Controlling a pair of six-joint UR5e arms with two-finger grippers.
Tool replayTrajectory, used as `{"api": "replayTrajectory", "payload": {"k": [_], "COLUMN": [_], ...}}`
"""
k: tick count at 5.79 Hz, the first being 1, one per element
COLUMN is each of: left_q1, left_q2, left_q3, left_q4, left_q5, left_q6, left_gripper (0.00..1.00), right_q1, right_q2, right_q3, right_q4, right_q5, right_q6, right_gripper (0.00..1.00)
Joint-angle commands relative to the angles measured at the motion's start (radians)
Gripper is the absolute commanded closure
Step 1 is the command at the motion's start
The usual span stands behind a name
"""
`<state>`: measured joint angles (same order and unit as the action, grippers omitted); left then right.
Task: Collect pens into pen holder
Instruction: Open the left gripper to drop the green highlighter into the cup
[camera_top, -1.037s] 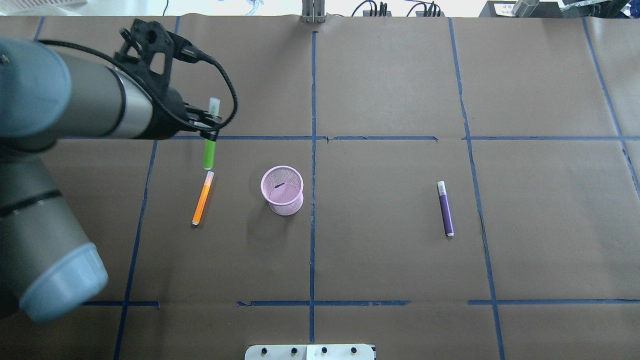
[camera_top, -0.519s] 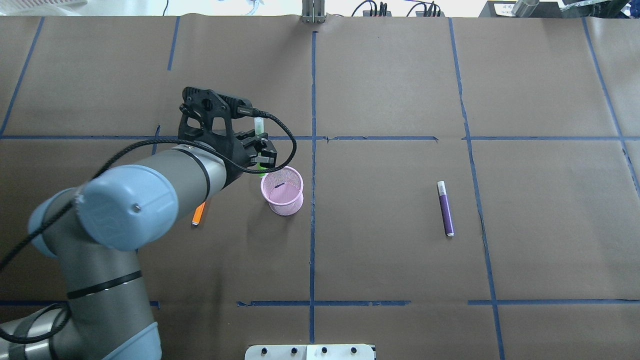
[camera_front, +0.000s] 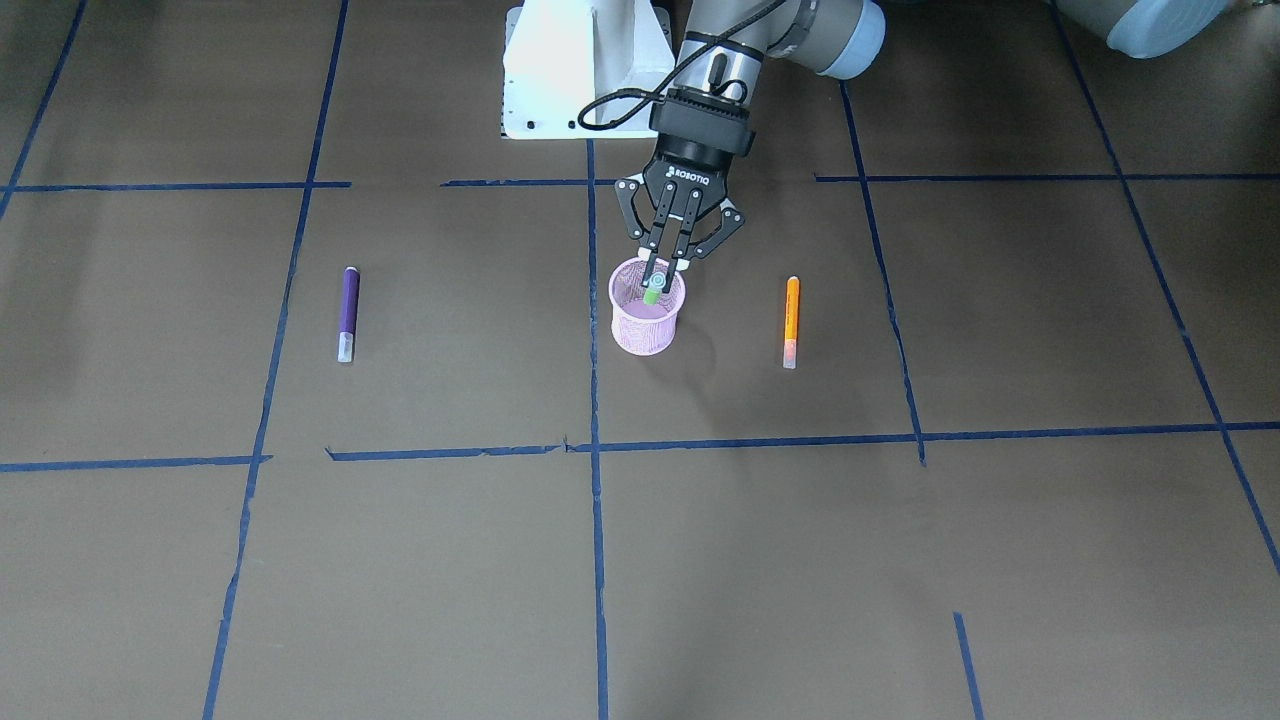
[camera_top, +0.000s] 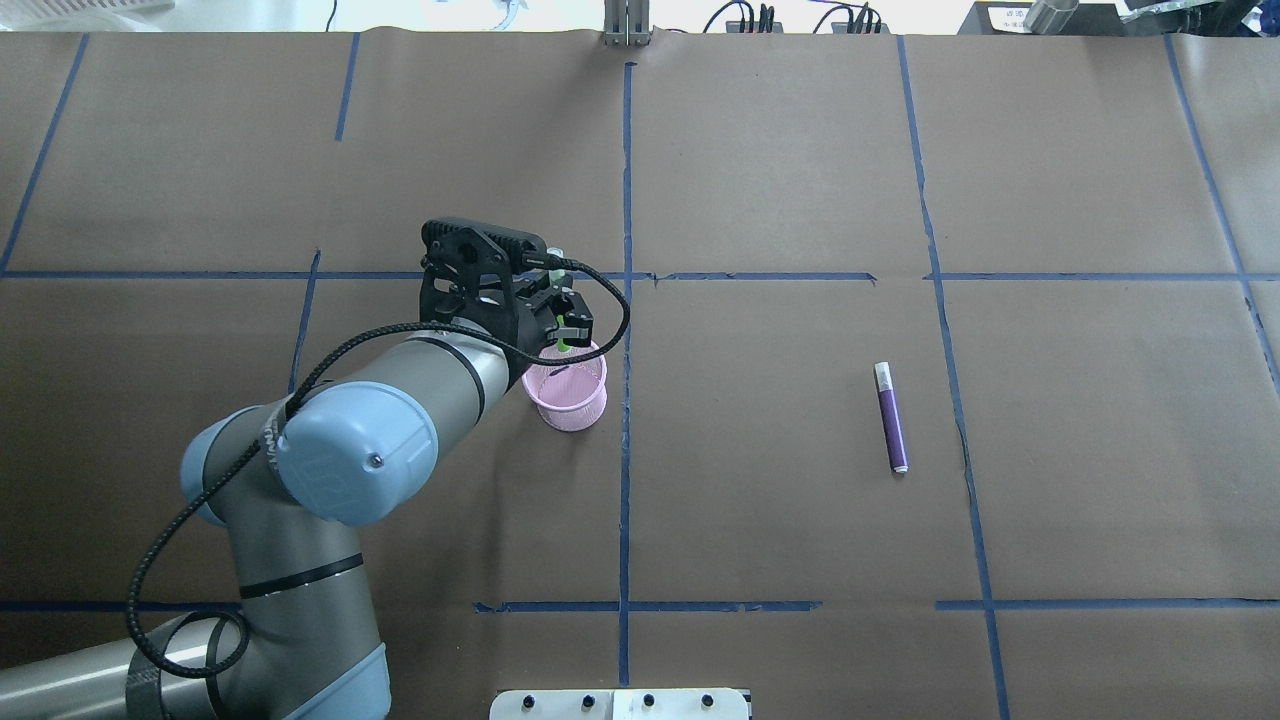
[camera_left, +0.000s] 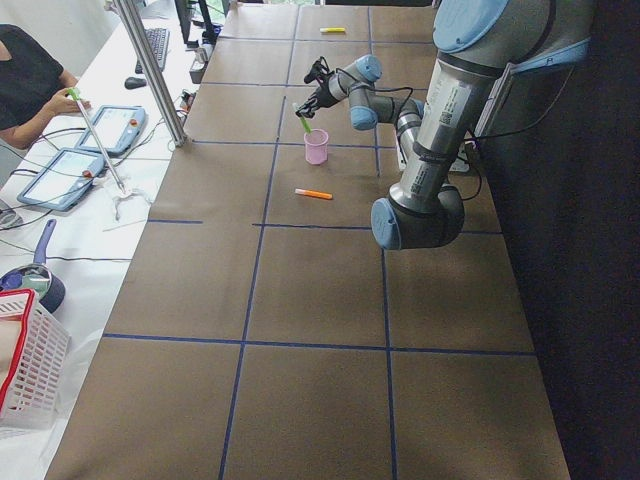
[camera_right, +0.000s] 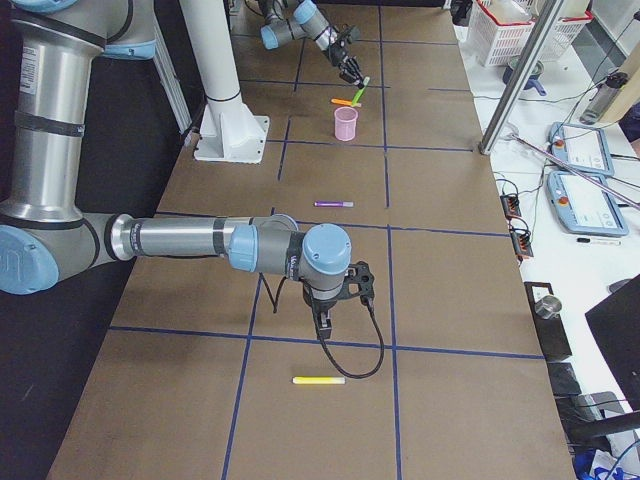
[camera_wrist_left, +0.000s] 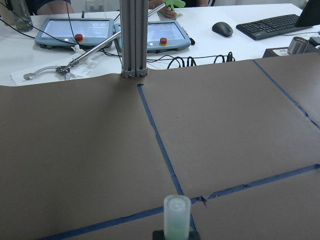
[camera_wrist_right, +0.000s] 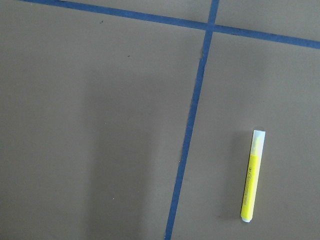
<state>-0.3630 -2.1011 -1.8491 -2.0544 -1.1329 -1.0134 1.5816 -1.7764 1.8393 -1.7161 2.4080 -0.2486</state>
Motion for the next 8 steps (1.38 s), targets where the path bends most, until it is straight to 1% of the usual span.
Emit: {"api": "replayTrajectory", "payload": {"k": [1, 2, 3, 4, 5, 6, 7, 8], "left_q1": [0.028, 0.030, 0.030, 0.030, 0.030, 0.030, 0.021, -0.029], "left_q2": [0.010, 0.012, 0.012, 0.019, 0.020, 0.020, 0.018, 0.019], "left_q3": [-0.007, -0.007, -0.002, 0.002, -0.004, -0.004, -0.043, -0.062], "left_q4": [-0.029, -0.029, -0.030, -0.033, -0.033, -0.033, -0.035, -0.032], "left_q5": [0.019, 0.018, 0.019, 0.018, 0.019, 0.019, 0.015, -0.004], "left_q6": [0.002, 0.002, 0.001, 0.002, -0.001, 0.001, -0.007, -0.005], "left_gripper": [0.97, 0.97, 0.69, 0.06, 0.00, 0.00, 0.00, 0.00], "right_q1": [0.000, 0.000, 0.000, 0.000, 0.000, 0.000, 0.000, 0.000], "right_q2": [0.000, 0.000, 0.000, 0.000, 0.000, 0.000, 0.000, 0.002], "right_q3": [-0.002, -0.002, -0.003, -0.003, -0.003, -0.003, -0.029, -0.131], "right_q4": [0.001, 0.001, 0.001, 0.000, 0.001, 0.001, 0.001, 0.089], "right_q5": [0.009, 0.019, 0.019, 0.019, 0.019, 0.017, 0.013, 0.008], "right_q6": [0.000, 0.000, 0.000, 0.000, 0.000, 0.000, -0.005, -0.006], "right_gripper": [0.00, 0.00, 0.00, 0.00, 0.00, 0.00, 0.00, 0.00]}}
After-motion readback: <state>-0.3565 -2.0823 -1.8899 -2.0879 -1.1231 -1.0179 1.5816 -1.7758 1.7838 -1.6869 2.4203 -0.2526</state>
